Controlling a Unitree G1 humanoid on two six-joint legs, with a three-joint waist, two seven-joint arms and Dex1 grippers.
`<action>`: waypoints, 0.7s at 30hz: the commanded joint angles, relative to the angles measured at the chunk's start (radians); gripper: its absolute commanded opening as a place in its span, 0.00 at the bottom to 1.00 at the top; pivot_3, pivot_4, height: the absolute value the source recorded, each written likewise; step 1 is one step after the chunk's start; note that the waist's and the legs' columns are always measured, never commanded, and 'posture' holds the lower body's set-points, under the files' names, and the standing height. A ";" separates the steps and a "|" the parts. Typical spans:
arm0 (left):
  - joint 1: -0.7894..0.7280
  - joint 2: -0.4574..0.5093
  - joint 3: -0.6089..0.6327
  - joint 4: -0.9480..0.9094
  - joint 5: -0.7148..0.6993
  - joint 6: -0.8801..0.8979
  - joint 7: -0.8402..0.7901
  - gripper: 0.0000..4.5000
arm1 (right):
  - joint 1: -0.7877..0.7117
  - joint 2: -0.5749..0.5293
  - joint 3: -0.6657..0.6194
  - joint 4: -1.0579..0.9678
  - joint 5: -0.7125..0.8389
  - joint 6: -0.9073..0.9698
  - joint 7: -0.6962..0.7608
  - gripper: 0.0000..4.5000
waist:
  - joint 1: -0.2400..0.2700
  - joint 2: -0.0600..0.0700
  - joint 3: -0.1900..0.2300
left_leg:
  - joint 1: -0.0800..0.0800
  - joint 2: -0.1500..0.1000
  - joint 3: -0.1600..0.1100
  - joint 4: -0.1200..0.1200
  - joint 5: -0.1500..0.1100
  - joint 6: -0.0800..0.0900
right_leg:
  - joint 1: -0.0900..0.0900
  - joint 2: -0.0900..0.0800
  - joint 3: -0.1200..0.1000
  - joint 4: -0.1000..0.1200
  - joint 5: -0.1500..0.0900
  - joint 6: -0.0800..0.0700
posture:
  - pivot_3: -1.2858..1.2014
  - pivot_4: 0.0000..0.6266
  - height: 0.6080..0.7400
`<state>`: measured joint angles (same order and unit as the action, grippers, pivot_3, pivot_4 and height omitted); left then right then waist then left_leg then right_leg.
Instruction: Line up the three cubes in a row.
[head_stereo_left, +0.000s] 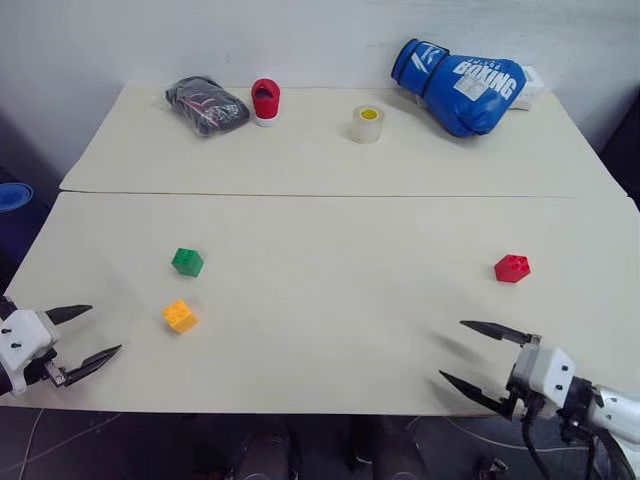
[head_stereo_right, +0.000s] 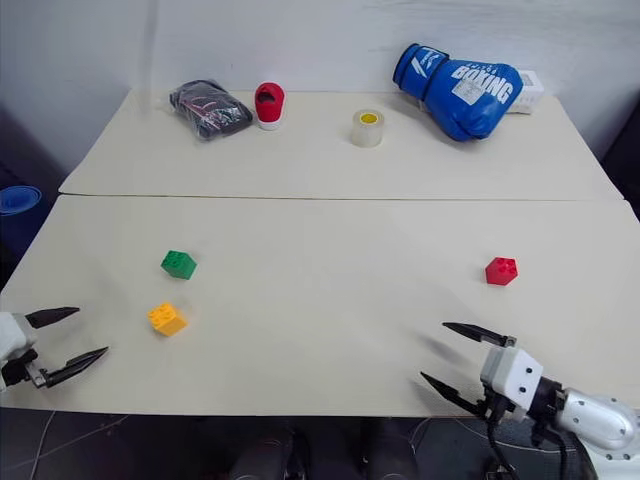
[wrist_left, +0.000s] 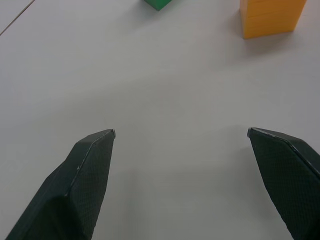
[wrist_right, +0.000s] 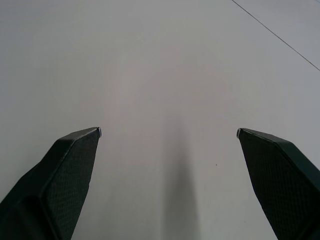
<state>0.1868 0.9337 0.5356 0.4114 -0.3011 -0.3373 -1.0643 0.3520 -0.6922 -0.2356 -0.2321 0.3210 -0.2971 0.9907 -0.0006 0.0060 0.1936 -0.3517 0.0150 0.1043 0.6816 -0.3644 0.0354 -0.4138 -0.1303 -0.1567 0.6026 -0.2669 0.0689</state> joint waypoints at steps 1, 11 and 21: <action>0.004 0.005 0.027 -0.006 -0.029 -0.018 -0.015 1.00 | -0.002 0.021 0.003 0.000 -0.001 -0.021 -0.019 1.00 | 0.002 0.000 0.000 | 0.000 0.000 0.000 0.000 0.000 0.000 | 0.000 0.000 0.000 0.000 0.000 0.000 | 0.52 0.24 1.00; -0.065 0.015 -0.056 -0.468 -0.330 0.508 -0.055 1.00 | 0.080 0.204 -0.223 -0.005 0.061 0.044 -0.313 1.00 | 0.013 0.000 0.000 | 0.000 -0.001 -0.001 0.001 0.000 -0.001 | 0.001 -0.001 0.001 0.001 0.000 0.000 | 0.52 0.24 1.00; -0.295 -0.053 -0.362 -0.579 -0.235 0.507 -0.119 1.00 | 0.135 0.412 -0.326 -0.006 0.054 0.071 -0.572 1.00 | -0.006 0.005 -0.001 | 0.001 0.000 0.001 0.000 0.001 -0.003 | 0.000 0.002 0.002 0.004 0.000 -0.001 | 0.52 0.24 1.00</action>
<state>-0.0597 0.8948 0.2164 -0.1472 -0.5429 0.1748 -1.1516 0.5218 -0.3030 -0.5553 -0.1856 0.3538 -0.2397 0.4785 -0.0069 0.0107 0.1925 -0.3500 0.0149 0.1076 0.6815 -0.3630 0.0331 -0.4142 -0.1280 -0.1520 0.6078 -0.2674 0.0682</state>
